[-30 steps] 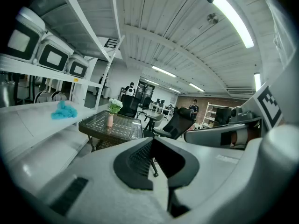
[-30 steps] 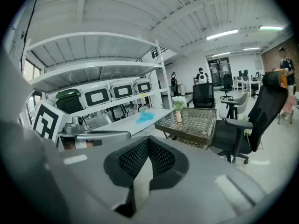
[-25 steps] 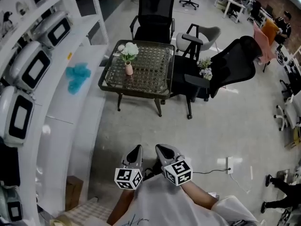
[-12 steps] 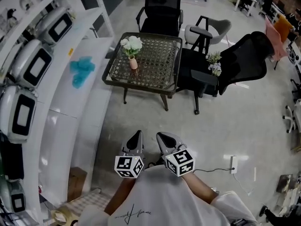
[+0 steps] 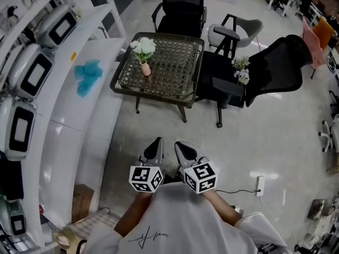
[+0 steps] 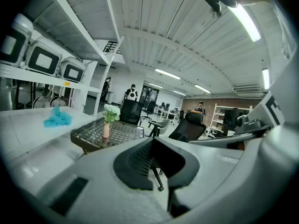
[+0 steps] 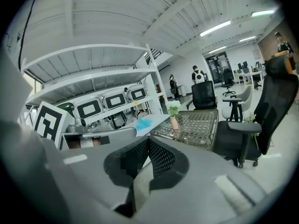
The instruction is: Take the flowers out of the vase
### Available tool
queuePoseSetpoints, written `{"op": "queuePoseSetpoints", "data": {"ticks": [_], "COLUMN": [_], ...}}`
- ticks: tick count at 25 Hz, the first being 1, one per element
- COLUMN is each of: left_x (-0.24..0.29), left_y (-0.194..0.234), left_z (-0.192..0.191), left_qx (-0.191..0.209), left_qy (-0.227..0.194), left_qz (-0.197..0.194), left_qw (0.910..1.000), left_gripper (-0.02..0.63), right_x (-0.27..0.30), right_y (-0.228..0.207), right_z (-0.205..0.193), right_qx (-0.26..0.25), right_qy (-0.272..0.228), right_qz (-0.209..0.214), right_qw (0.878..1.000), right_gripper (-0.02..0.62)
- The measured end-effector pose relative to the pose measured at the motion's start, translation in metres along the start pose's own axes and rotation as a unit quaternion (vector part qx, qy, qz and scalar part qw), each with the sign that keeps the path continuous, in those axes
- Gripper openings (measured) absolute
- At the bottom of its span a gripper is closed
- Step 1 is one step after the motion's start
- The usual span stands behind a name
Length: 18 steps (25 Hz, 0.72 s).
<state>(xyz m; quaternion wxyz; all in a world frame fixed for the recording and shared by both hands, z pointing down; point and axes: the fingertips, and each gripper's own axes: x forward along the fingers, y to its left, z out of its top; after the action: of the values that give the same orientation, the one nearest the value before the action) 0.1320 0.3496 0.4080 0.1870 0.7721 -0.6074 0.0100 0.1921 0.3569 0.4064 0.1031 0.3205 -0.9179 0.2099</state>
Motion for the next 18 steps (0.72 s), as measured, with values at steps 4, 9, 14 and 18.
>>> {"op": "queuePoseSetpoints", "data": {"ticks": [4,9,14,18], "left_x": [0.006,0.01,0.019,0.025], "left_y": [-0.002,0.004,0.015,0.026], "left_z": [-0.001,-0.01,-0.016,-0.017], "left_qx": [-0.005,-0.02,-0.024,-0.029], "left_qy": [0.005,0.018,0.022,0.03], "left_qz": [0.002,0.018,0.042,0.048], "left_qw": [1.0,0.9995,0.9986,0.998], "left_gripper": [0.002,0.002,0.002,0.002], "right_x": [0.004,0.008,0.019,0.03], "right_y": [-0.006,-0.013,-0.02,-0.031], "right_z": [0.003,-0.003,-0.007,-0.002], "right_qx": [0.002,0.013,0.007,0.004], "right_qy": [-0.011,-0.001,0.007,0.012], "right_qz": [0.003,0.003,0.004,-0.007], "right_qw": [1.0,1.0,1.0,1.0], "right_gripper": [0.008,0.008,0.008,0.008]}}
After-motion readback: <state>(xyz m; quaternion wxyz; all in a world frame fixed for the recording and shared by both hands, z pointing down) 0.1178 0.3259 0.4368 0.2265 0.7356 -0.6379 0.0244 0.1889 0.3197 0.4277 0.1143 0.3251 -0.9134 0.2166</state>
